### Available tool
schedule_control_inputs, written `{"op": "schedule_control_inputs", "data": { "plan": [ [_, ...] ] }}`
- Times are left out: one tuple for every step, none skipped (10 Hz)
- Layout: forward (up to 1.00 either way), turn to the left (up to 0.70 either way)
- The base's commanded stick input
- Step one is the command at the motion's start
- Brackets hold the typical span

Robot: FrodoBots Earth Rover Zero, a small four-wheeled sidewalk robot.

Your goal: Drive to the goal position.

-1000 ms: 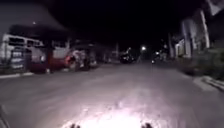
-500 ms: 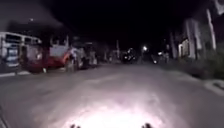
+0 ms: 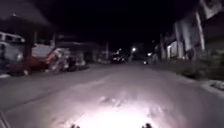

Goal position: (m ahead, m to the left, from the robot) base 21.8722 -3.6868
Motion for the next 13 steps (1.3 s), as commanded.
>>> {"op": "schedule_control_inputs", "data": {
  "plan": [
    [0.85, -0.09],
    [0.85, -0.34],
    [0.85, -0.34],
    [0.85, -0.34],
    [0.85, 0.0],
    [0.85, 0.0],
    [0.85, 0.0],
    [0.85, 0.0],
    [0.85, 0.0],
    [0.85, -0.27],
    [0.85, -0.34],
    [0.85, -0.34],
    [0.85, -0.27]
  ]
}}
